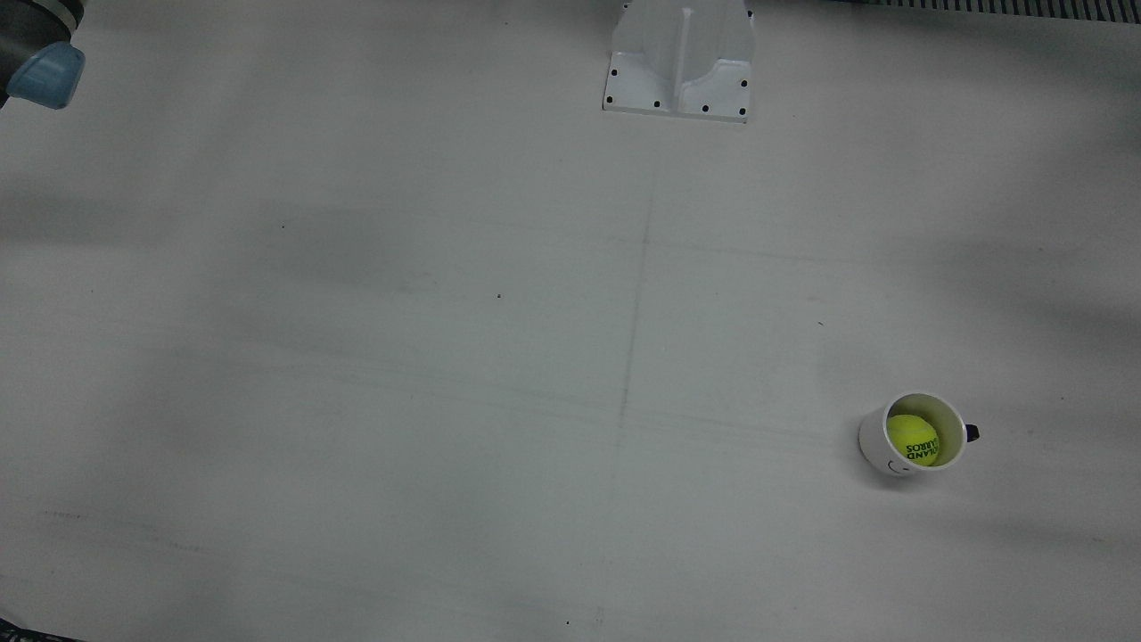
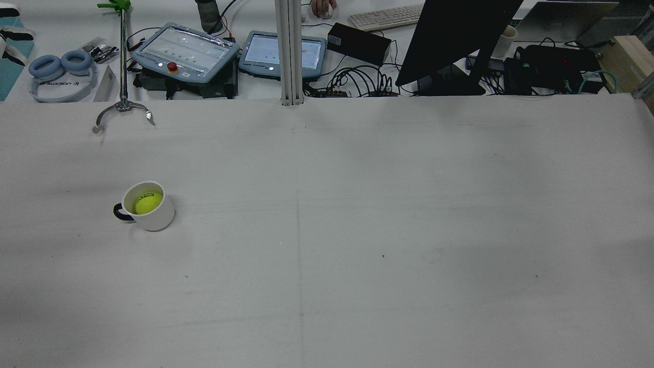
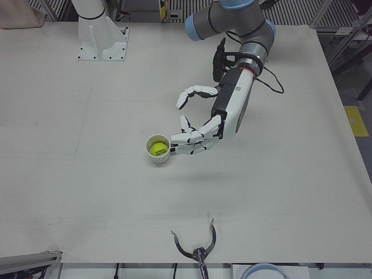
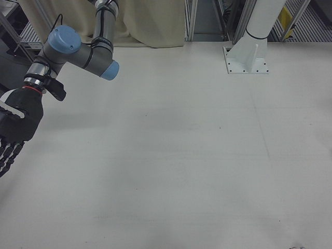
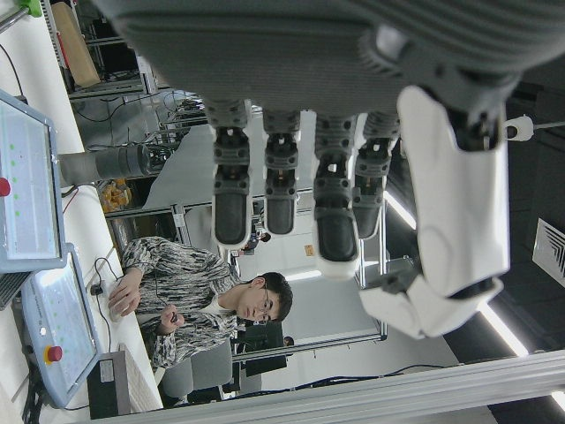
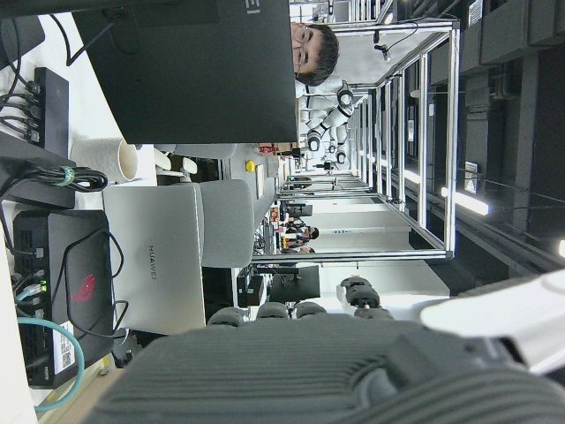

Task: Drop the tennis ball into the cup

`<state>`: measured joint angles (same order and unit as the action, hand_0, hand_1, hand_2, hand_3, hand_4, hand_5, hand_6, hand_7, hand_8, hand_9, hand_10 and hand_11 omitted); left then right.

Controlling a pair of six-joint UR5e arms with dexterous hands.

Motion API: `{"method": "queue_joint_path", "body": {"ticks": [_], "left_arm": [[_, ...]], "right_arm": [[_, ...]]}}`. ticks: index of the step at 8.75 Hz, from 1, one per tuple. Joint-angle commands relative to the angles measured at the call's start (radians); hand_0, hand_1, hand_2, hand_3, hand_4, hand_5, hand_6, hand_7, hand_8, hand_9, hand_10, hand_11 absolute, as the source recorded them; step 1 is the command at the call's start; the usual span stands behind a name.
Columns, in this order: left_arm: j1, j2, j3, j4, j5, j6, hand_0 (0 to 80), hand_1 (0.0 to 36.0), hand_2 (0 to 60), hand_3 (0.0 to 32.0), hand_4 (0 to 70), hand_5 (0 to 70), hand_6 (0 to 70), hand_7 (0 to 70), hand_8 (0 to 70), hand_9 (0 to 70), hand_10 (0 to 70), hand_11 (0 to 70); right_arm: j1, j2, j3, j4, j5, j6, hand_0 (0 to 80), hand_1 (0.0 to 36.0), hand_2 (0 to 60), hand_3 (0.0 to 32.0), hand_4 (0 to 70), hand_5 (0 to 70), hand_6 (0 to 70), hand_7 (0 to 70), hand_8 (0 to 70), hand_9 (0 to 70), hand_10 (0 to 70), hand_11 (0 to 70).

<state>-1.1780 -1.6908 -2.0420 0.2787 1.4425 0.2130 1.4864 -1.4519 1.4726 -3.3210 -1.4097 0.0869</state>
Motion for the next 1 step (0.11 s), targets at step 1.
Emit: {"method": "queue_joint_path", "body": {"ticks": [1], "left_arm": [[0.006, 0.002, -0.02, 0.002, 0.001, 0.002, 55.8, 23.5, 39.7, 0.0, 30.4, 20.4, 70.0, 46.4, 28.8, 28.4, 29.8, 44.5]], "right_arm": [[0.0, -0.001, 0.0, 0.0, 0.0, -0.001, 0.0, 0.0, 0.0, 0.0, 0.0, 0.0, 0.0, 0.0, 0.0, 0.0, 0.0, 0.0]]}}
